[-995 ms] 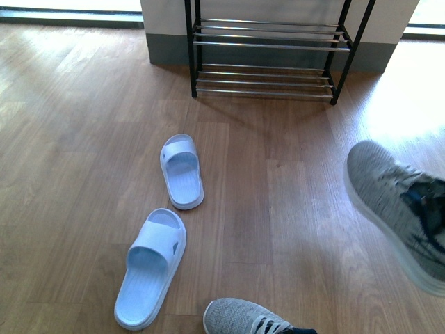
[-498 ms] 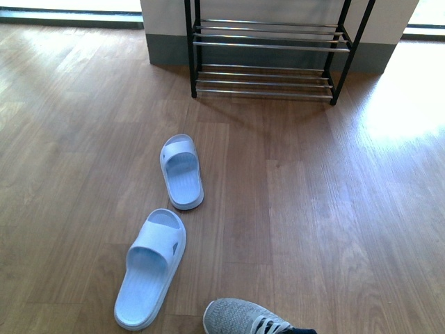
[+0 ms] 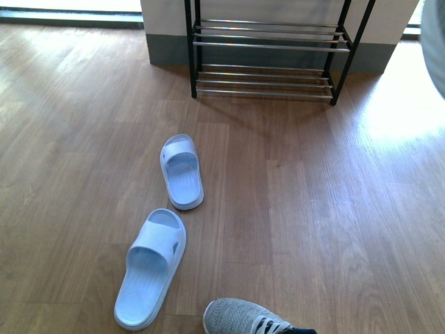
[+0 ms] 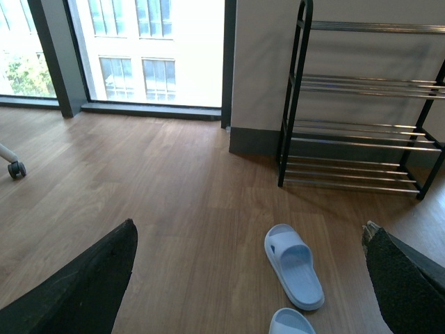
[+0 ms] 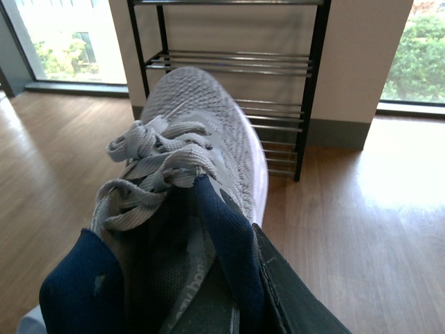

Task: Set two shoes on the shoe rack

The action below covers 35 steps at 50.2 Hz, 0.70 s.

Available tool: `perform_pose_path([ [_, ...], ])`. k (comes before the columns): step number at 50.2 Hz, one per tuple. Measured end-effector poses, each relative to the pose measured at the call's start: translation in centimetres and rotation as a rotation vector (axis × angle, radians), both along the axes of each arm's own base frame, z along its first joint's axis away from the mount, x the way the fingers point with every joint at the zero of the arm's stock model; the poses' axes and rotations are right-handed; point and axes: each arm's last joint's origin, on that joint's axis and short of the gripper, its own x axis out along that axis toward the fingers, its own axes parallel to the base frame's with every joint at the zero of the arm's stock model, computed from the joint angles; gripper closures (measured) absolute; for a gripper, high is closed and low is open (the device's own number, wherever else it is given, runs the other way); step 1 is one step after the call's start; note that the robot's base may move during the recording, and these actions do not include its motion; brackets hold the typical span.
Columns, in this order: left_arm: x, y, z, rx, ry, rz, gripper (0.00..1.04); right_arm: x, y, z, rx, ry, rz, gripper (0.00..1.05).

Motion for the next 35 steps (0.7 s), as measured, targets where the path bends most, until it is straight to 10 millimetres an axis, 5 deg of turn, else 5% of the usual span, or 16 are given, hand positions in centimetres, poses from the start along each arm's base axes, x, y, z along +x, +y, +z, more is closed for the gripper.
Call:
perform_pose_path([
  [10, 0.0, 0.0, 0.0, 0.0, 0.0, 0.0, 0.09, -0.8, 1.7, -1.7, -0.004, 0.003, 0.004, 1.03],
  [35, 0.0, 0.0, 0.0, 0.0, 0.0, 0.003, 0.09, -0.9, 1.9, -1.8, -0.005, -0.004, 0.023, 1.03],
])
